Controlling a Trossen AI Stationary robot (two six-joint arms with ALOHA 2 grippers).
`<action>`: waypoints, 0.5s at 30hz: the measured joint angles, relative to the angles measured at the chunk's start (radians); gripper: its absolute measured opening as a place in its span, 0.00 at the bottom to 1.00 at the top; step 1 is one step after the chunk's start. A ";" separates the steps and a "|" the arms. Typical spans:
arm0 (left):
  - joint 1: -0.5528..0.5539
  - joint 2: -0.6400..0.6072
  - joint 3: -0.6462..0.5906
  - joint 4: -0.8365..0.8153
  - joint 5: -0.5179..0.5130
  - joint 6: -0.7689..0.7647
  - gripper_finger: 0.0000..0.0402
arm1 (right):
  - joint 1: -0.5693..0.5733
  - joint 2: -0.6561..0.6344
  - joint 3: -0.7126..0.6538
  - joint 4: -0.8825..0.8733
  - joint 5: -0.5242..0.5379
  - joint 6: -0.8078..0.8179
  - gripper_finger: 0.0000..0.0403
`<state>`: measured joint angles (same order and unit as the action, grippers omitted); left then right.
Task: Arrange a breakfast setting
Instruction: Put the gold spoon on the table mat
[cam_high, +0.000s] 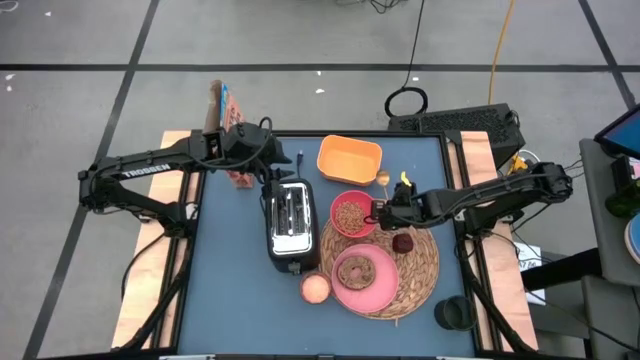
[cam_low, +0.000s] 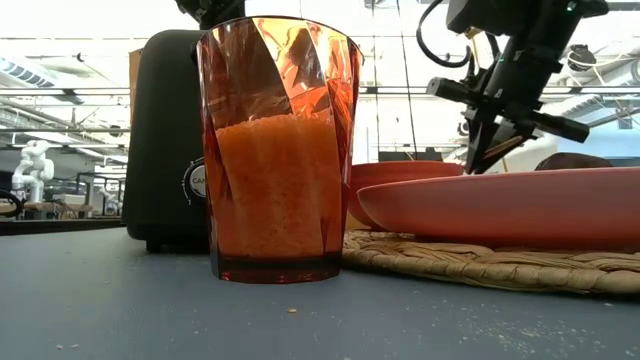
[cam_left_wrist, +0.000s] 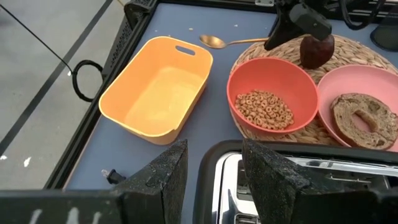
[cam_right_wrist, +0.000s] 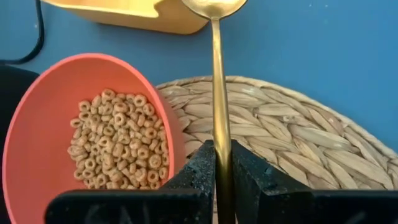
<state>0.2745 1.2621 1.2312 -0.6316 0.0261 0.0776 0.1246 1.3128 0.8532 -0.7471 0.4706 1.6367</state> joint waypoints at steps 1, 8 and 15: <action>0.000 0.000 0.000 -0.001 0.000 0.000 0.40 | 0.000 0.000 0.000 -0.001 -0.001 0.000 0.06; 0.000 0.000 0.000 -0.001 0.000 0.005 0.40 | 0.000 0.038 -0.001 0.003 0.000 0.000 0.06; 0.000 0.000 0.000 -0.002 0.000 0.006 0.40 | 0.000 0.097 -0.001 0.032 -0.016 0.000 0.06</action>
<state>0.2745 1.2621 1.2312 -0.6338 0.0260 0.0836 0.1246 1.4095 0.8520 -0.7151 0.4550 1.6367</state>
